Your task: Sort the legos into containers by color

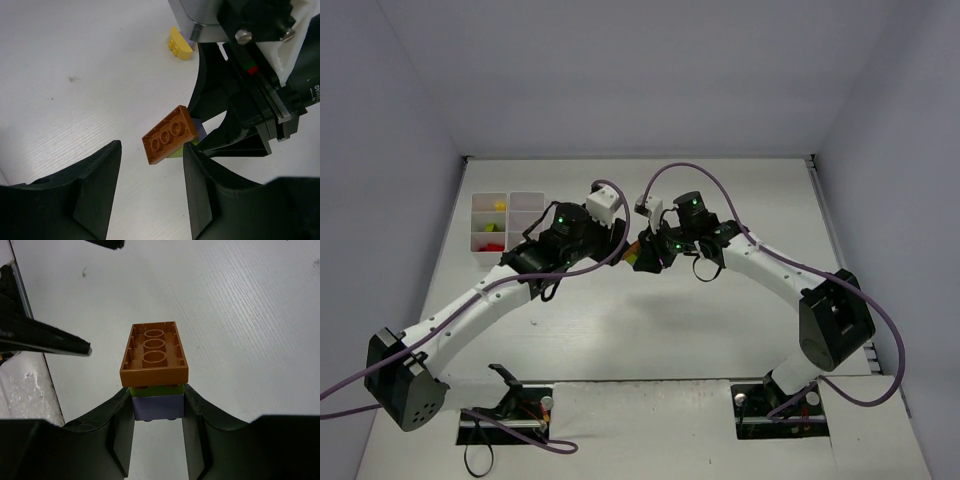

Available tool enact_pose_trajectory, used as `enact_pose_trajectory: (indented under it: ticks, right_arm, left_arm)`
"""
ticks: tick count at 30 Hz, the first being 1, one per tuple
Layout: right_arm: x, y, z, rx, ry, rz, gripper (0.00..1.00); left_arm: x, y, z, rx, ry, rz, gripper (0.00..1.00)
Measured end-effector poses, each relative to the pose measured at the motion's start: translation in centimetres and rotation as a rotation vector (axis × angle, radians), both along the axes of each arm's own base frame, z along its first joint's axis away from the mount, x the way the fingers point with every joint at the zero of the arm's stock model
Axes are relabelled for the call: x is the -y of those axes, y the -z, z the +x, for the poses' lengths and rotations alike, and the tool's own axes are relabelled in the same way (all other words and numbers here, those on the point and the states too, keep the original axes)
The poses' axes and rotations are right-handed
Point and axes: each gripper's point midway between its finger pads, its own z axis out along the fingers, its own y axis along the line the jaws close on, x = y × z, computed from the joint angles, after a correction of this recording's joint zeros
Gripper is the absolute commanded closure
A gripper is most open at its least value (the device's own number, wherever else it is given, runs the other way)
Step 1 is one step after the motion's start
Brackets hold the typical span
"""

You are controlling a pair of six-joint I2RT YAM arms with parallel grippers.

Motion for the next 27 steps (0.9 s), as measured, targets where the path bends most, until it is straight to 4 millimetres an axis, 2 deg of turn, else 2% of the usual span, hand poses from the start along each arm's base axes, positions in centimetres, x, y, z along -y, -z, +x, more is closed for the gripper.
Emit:
enact_pose_trajectory:
  ticks: [4, 14, 22, 27]
  right_arm:
    - [0.0, -0.1, -0.1, -0.011, 0.005, 0.004, 1.0]
    - [0.1, 0.0, -0.4, -0.03, 0.01, 0.006, 1.0]
    - [0.1, -0.1, -0.5, -0.03, 0.009, 0.007, 1.0]
    - [0.0, -0.1, -0.5, -0.033, 0.007, 0.009, 1.0]
  left_arm:
    - [0.7, 0.5, -0.1, 0.022, 0.045, 0.022, 0.53]
    - [2.0, -0.2, -0.5, 0.066, 0.153, 0.006, 0.53]
    - [2.9, 2.0, -0.3, 0.025, 0.198, 0.042, 0.53]
    - [3.0, 2.7, -0.2, 0.019, 0.208, 0.058, 0.53]
